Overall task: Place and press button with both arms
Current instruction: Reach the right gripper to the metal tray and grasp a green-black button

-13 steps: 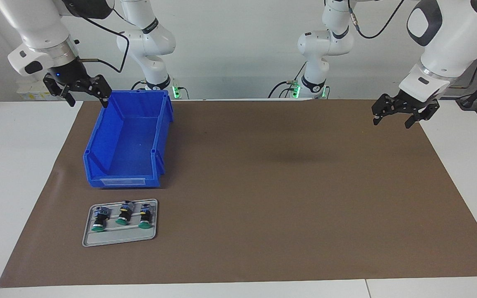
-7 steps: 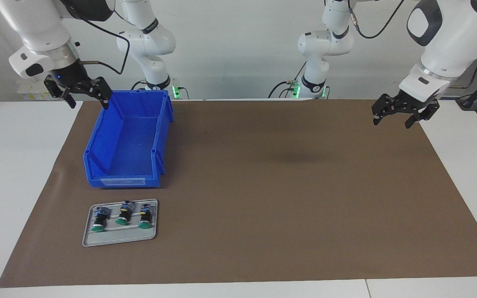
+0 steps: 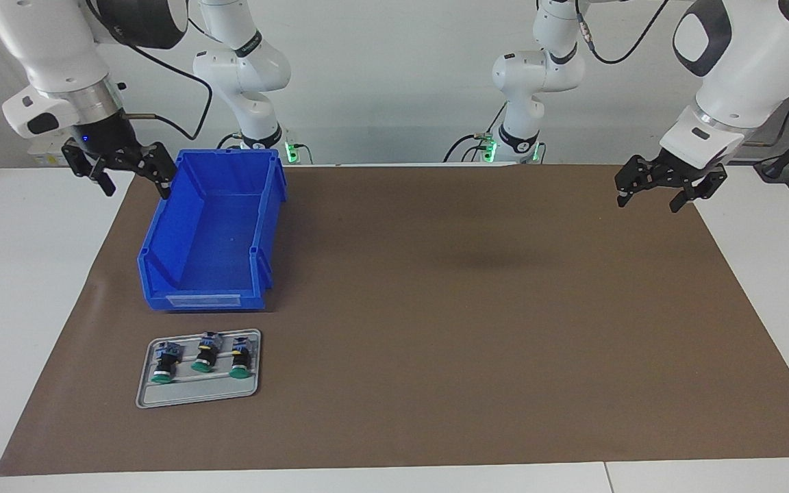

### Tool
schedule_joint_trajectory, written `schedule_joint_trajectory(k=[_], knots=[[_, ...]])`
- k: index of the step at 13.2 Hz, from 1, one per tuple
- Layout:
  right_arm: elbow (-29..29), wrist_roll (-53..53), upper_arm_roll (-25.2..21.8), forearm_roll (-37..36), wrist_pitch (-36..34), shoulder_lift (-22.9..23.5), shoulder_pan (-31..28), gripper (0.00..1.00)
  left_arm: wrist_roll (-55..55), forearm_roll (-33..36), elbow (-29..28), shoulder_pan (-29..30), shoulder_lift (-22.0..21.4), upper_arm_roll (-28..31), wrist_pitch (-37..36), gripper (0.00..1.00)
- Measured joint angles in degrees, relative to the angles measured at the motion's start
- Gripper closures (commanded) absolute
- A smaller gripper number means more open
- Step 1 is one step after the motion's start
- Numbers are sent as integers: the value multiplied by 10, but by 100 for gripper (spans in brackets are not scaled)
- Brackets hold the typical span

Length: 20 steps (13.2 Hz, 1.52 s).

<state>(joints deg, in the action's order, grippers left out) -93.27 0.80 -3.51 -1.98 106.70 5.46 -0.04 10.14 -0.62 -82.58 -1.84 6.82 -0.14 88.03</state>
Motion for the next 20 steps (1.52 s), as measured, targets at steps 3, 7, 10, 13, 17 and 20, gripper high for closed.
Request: schedule_joint_trajectory(k=[3, 7, 10, 13, 17, 20], knots=[[4, 1, 0, 5, 142, 120, 6, 1, 0, 0, 0, 0, 0, 0, 0, 0], [3, 55, 1, 5, 223, 202, 23, 4, 0, 0, 0, 0, 0, 0, 0, 0], [-32, 69, 1, 5, 270, 216, 27, 9, 0, 0, 0, 0, 0, 0, 0, 0], [-66, 69, 0, 5, 295, 217, 25, 13, 0, 0, 0, 0, 0, 0, 0, 0], [-92, 69, -1, 5, 322, 216, 21, 27, 0, 0, 0, 0, 0, 0, 0, 0], [-114, 69, -1, 5, 362, 220, 20, 99, 0, 0, 0, 0, 0, 0, 0, 0]])
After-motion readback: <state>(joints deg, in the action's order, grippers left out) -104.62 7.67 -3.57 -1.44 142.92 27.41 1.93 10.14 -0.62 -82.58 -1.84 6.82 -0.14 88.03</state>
